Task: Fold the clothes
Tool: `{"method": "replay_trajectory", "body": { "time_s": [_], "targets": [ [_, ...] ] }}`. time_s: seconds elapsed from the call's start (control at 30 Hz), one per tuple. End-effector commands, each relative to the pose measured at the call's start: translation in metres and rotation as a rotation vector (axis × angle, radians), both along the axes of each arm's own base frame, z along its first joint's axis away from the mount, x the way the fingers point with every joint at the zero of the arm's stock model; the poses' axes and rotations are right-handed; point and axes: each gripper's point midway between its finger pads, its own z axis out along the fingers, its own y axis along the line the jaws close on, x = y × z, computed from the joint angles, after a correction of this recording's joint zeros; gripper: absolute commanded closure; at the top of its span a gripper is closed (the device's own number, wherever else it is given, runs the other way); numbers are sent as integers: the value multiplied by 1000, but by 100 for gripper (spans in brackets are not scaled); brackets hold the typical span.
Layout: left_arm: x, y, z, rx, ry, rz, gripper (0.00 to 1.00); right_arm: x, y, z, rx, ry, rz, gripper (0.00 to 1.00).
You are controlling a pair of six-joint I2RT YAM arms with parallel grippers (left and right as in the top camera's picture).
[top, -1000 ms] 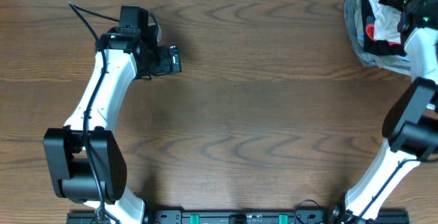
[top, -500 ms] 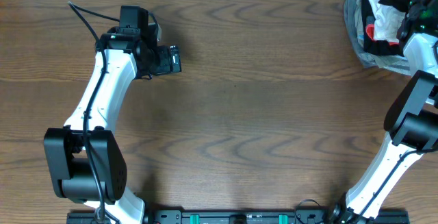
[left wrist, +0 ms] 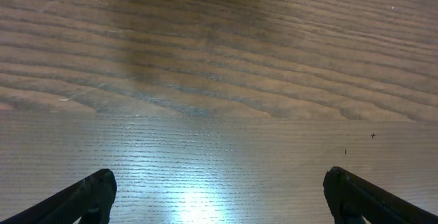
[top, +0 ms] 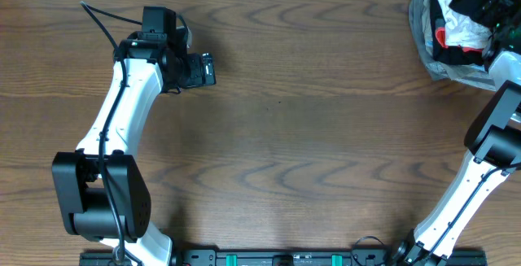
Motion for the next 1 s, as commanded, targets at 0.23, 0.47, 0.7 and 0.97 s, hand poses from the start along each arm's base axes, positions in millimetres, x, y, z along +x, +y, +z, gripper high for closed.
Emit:
{"method": "replay_trajectory", "body": {
  "time_s": [0.23,0.47,0.7,0.97],
  "targets": [
    [-2,3,-6,11,17,5,2,-25,44,-99,131,310,121,18],
    [-2,3,-6,10,15,5,2,-29,85,-164,171,431,188,18],
    [-2,3,-6,10,14,5,2,-22,131,-196,163,482,247,18],
    [-2,3,-6,10,14,5,2,-17,163,-207,123,518,255,19]
  ]
}}
